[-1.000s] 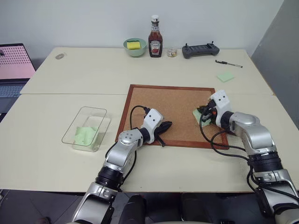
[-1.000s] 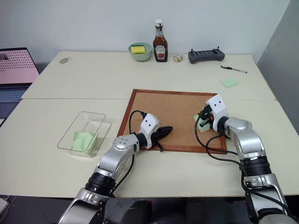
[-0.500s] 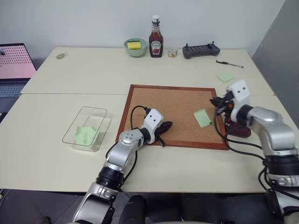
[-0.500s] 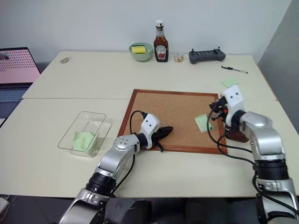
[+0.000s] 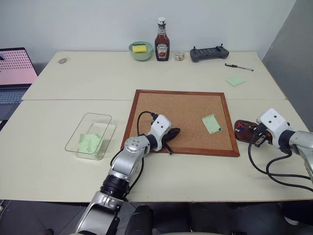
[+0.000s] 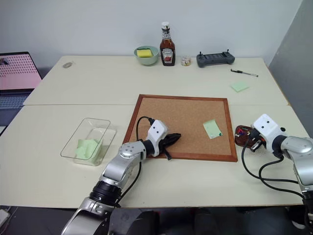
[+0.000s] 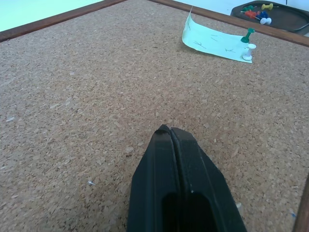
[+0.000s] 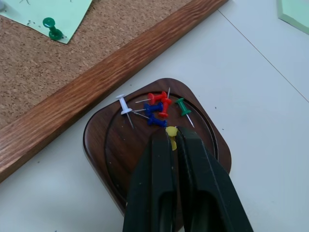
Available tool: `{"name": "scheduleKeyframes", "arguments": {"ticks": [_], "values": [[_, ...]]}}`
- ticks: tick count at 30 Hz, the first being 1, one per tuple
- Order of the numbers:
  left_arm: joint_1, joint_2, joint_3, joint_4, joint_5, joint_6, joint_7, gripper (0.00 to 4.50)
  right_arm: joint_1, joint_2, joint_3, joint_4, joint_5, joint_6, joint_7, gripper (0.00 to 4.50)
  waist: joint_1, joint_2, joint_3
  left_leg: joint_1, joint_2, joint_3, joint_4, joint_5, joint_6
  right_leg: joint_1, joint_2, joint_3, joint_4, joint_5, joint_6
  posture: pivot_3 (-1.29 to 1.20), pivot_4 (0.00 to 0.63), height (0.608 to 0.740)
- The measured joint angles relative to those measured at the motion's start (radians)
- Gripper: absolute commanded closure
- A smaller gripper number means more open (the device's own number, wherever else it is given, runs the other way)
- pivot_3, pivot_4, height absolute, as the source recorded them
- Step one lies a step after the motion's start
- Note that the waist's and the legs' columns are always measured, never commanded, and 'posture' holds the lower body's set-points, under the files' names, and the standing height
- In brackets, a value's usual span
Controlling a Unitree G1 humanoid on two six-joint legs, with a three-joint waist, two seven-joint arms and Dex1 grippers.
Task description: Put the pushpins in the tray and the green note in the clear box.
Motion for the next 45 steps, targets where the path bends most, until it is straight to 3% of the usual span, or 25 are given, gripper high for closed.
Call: {"name": "scheduleKeyframes", "arguments": {"ticks": [5,13,20,32,36,45], "values": [[0.0,-0.002,0.0,0.0,0.002,0.0,0.0,4.5,0.0,0.0,0.02,0.016,-0.009,-0.003,0.013,2.6,0.0,0.0,0.0,0.0,0.0,0.0,0.0,0.0,0.0,0.0,0.0,0.0,0.0,0.0,0.0,0.0,0.15,0.74],[0.0,0.001,0.0,-0.001,0.004,0.001,0.0,4.5,-0.019,-0.001,-0.003,0.03,0.01,0.002,0.02,1.02,0.0,0.0,0.0,0.0,0.0,0.0,0.0,0.0,0.0,0.0,0.0,0.0,0.0,0.0,0.0,0.0,0.15,0.74],[0.0,0.004,0.0,0.0,0.003,0.001,-0.002,4.5,-0.067,0.059,-0.067,-0.085,0.166,0.138,0.062,1.02,0.0,0.0,0.0,0.0,0.0,-0.001,0.0,0.0,0.0,0.001,0.0,-0.001,-0.001,0.0,0.0,0.0,0.15,0.74],[-0.001,0.003,-0.001,-0.002,0.003,0.003,-0.002,4.5,-0.092,0.185,0.062,-0.026,0.121,0.107,-0.012,1.02,0.0,0.0,0.0,0.0,0.0,-0.001,0.0,0.0,0.0,0.001,0.0,-0.001,-0.001,0.0,0.0,0.0,0.15,0.74],[0.0,0.003,-0.001,-0.004,0.004,0.004,-0.001,4.5,-0.097,0.185,0.069,0.008,0.108,0.081,-0.013,1.65,0.0,0.0,0.0,0.0,0.0,-0.001,-0.001,0.0,0.0,0.0,0.0,-0.001,-0.001,0.0,0.0,0.0,0.15,0.74],[0.001,0.003,-0.001,-0.005,0.004,0.004,0.0,4.5,-0.115,0.198,0.092,0.016,0.105,0.062,-0.005,3.53,0.0,0.0,0.0,0.0,0.0,-0.001,-0.001,0.0,0.0,0.0,0.0,-0.001,-0.001,0.0,0.0,0.0,0.15,0.74]]}}
